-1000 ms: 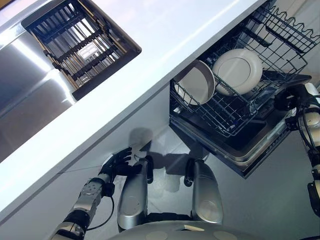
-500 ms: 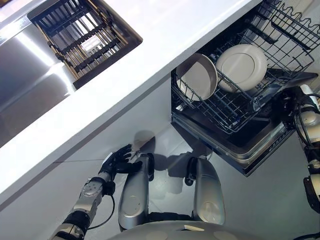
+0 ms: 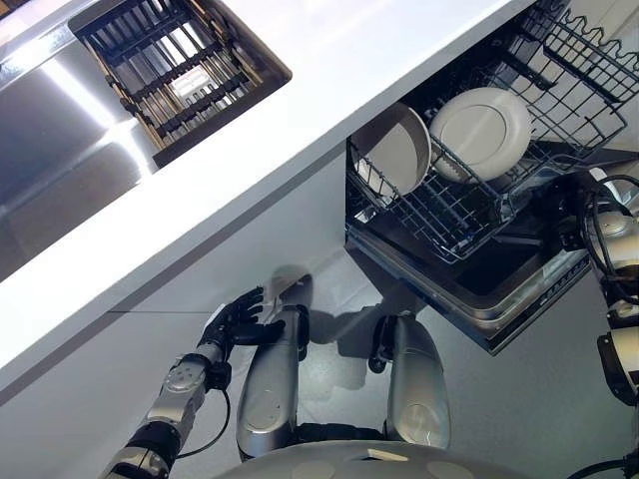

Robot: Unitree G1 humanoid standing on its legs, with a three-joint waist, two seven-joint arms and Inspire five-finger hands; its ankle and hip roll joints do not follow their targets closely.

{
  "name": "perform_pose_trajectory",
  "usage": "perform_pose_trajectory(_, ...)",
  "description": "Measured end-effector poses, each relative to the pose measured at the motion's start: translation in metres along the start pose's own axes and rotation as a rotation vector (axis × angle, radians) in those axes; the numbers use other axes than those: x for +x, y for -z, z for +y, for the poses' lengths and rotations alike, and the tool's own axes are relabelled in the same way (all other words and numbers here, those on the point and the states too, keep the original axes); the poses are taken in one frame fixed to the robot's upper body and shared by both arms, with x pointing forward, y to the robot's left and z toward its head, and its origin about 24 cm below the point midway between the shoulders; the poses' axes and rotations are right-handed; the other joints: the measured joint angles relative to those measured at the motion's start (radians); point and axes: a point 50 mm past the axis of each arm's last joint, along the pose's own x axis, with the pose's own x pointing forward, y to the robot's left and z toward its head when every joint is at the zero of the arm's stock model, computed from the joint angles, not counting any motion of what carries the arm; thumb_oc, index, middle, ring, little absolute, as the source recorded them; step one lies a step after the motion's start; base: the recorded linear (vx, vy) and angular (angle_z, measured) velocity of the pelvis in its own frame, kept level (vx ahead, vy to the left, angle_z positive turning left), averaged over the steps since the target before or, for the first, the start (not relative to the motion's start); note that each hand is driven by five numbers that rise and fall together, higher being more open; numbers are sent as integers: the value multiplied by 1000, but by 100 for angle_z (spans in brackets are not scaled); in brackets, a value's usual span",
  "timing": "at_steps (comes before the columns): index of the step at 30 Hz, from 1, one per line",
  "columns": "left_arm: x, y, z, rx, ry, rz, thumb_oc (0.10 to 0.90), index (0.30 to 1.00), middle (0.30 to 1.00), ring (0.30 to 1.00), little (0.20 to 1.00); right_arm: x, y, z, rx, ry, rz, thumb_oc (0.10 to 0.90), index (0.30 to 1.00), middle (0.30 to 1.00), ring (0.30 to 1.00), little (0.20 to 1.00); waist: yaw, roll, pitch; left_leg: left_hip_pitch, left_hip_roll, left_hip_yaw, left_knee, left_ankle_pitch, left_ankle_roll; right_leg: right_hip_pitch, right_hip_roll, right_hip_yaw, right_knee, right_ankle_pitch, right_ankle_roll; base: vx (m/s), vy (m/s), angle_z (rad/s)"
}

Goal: Pick up plates and place into dishwasher.

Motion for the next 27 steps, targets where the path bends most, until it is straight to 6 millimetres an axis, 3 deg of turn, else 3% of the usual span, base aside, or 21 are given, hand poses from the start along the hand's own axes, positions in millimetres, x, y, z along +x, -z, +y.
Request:
perform_pose_trajectory(9,-2,1,-1,-7,-14,-2,800,900,900,900,900,1,11,13,369,-132,71,100,300,300,300,200,16,1,0,7,-1,-28,-5,9,-7,14,0,-25,6,-12,-11,15,1,4)
perform_pose_trajectory(14,-3,3,-1,-19,-28,0,800,900,900,900,900,1,13,44,752,-255,126,100,300,300,300,200,23,2,1,11,-12,-45,-5,9,-7,16,-2,-28,18,-18,-21,51,1,1)
perform_pose_trajectory(21,-2,3,-8,-29,-23,-3,800,900,900,900,900,-2,-4,82,1148,-413,128,100,300,300,300,200,53,44,5,14,-25,-72,-7,16,-13,33,-13,-51,20,-22,-23,32,28,11)
perform_pose_trajectory(23,-2,1,-12,-23,-12,-10,800,900,900,900,900,-2,-19,85,1265,-453,93,100,300,300,300,200,64,57,8,14,-34,-73,-15,21,-15,33,-21,-55,22,-24,-21,25,29,12)
perform_pose_trajectory(27,-2,-1,-16,-31,-3,-17,800,900,900,900,900,-2,-25,83,1397,-442,67,100,300,300,300,200,88,65,10,9,-55,-85,-16,28,-22,33,-46,-69,41,-44,-17,15,29,19)
